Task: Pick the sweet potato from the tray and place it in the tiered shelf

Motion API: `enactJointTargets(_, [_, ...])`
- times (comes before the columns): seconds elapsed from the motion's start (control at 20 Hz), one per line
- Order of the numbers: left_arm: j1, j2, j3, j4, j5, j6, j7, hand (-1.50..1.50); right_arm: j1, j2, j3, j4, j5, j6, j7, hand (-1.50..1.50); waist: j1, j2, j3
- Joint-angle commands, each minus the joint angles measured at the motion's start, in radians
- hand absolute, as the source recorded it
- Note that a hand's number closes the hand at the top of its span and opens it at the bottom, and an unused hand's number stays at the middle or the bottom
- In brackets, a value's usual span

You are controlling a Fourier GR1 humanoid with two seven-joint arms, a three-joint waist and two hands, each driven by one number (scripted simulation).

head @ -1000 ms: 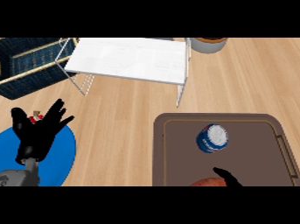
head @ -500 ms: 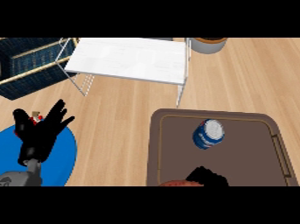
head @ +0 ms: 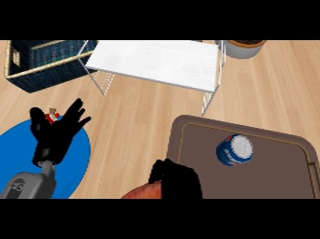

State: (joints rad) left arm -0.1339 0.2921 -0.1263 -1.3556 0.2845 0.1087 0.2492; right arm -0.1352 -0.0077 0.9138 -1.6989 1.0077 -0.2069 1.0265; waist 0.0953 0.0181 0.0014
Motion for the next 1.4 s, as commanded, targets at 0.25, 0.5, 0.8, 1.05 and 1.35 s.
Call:
enactJointTargets(0.25, [0.02,0.002,-0.014,0.032,-0.01,-0.003,0.037,0.0,-0.476,0.007,-0.018,-0.003,-0.037,-0.006,0.256,1.5,-0.01,-0.022,-0.006])
enactJointTargets(0.5, [0.037,0.023,0.002,0.043,-0.016,-0.005,0.024,0.0,-0.678,0.007,-0.13,0.001,-0.031,0.047,0.349,1.5,-0.017,-0.03,-0.008])
enactJointTargets(0.8, [0.044,-0.004,-0.001,0.041,-0.022,0.022,0.023,0.0,-0.918,0.007,-0.254,0.065,-0.09,0.11,0.44,1.5,-0.03,-0.033,-0.007])
enactJointTargets(1.05, [0.069,-0.009,-0.005,0.05,-0.012,-0.008,-0.004,0.0,-1.111,0.007,-0.404,0.184,-0.151,0.138,0.454,1.5,-0.034,-0.028,-0.008])
enactJointTargets(1.35, [0.055,0.018,0.021,0.02,0.0,-0.01,0.031,0.0,-1.342,0.007,-0.576,0.385,-0.177,0.172,0.421,1.5,-0.044,-0.024,-0.006])
